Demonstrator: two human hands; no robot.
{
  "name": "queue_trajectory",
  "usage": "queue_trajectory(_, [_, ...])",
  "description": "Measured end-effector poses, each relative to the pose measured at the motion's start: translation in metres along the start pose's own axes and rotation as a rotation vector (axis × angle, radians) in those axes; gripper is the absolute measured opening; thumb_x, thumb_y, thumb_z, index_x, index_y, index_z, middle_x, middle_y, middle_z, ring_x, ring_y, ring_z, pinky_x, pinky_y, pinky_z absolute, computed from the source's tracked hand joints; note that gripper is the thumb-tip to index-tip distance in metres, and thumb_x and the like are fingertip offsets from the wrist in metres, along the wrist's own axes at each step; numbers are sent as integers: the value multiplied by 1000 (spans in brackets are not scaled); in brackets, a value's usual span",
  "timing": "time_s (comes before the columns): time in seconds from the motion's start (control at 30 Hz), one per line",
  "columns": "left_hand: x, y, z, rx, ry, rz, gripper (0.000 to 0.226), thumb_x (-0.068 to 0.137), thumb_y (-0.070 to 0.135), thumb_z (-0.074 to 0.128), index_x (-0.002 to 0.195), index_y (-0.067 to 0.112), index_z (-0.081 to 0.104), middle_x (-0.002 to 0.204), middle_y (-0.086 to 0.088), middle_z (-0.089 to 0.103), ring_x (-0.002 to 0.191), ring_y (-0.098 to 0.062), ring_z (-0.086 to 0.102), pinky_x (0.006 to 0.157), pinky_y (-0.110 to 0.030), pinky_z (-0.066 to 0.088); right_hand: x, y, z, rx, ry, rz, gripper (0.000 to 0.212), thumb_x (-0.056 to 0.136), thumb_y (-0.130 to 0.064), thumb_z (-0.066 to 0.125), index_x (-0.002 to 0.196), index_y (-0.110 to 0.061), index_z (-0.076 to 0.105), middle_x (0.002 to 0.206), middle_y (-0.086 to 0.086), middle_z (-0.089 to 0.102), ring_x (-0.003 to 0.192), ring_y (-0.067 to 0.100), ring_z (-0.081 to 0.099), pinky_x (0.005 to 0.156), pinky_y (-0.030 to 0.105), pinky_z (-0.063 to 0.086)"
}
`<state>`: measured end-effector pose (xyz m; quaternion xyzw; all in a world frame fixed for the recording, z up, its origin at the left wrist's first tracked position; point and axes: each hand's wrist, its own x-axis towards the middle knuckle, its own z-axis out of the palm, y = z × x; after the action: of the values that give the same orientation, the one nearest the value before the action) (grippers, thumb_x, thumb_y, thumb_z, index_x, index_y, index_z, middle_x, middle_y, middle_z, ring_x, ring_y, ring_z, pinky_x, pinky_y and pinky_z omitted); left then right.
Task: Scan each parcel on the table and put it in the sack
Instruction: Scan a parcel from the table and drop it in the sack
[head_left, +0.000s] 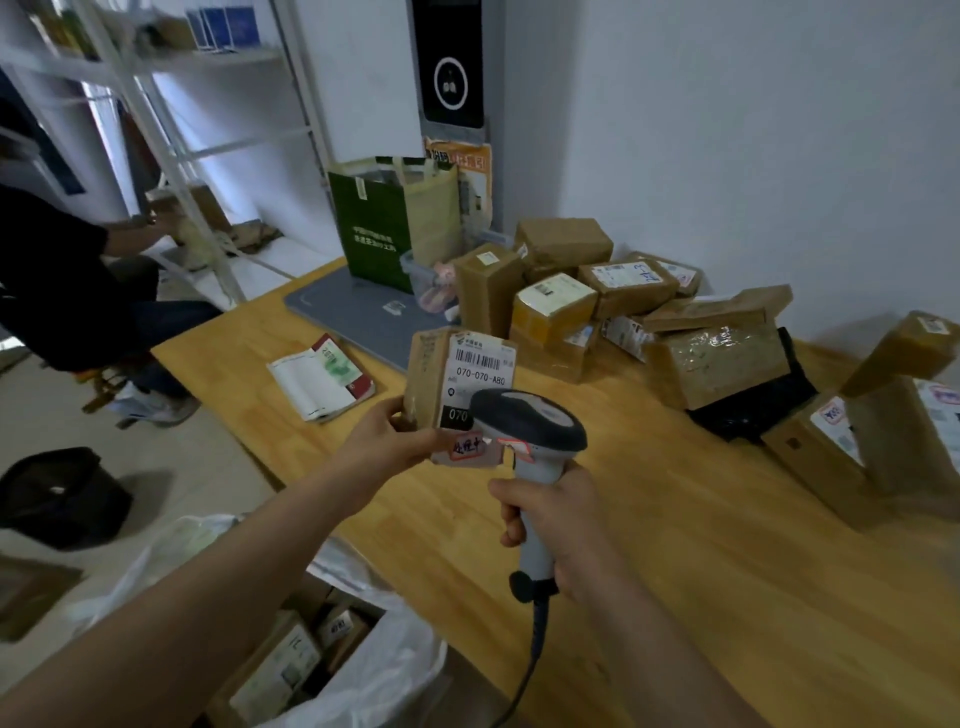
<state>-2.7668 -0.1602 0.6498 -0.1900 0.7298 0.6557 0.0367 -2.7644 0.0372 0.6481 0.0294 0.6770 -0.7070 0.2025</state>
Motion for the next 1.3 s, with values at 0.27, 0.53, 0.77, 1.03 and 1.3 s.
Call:
queue_trajectory(0.27, [-18, -17, -29, 2, 218, 3, 88, 66, 14, 84, 140, 13, 38, 117, -6, 61, 113, -25, 59, 99, -45, 50, -21, -7, 18, -24, -59, -60, 15, 78, -4, 73, 72, -9, 60, 48, 4, 56, 38, 16, 48, 53, 33, 48])
queue_trajectory(0.53, [-28, -24, -39, 9, 307, 30, 79, 72, 6, 80, 139, 13, 38, 101, 4, 59, 108, -23, 60, 94, -40, 52, -32, -8, 31, -39, -128, -35, 14, 77, -2, 72, 71, -8, 60, 49, 5, 55, 40, 15, 48, 52, 31, 49])
queue_trajectory(0.77, [-31, -29, -46, -8, 307, 38, 76, 74, 4, 79, 137, 13, 38, 102, 2, 60, 102, -20, 60, 85, -32, 52, -36, -11, 37, -19, -145, -35, 19, 78, -1, 71, 68, -8, 58, 49, 6, 53, 39, 15, 46, 50, 30, 48])
queue_trajectory(1.03, [-31, -34, -53, -19, 328, 10, 83, 72, 7, 80, 141, 12, 35, 105, 3, 60, 107, -21, 60, 87, -34, 53, -36, -9, 44, -33, -146, -34, 17, 78, -2, 72, 70, -9, 59, 50, 6, 54, 41, 16, 48, 52, 30, 47])
queue_trajectory(1.3, [-35, -58, -76, -196, 372, -95, 78, 73, 10, 80, 139, 8, 38, 117, -8, 63, 107, -23, 63, 78, -28, 57, -35, -6, 56, 0, -194, 5, 13, 79, -4, 72, 75, -6, 60, 55, 8, 57, 42, 16, 49, 48, 30, 47])
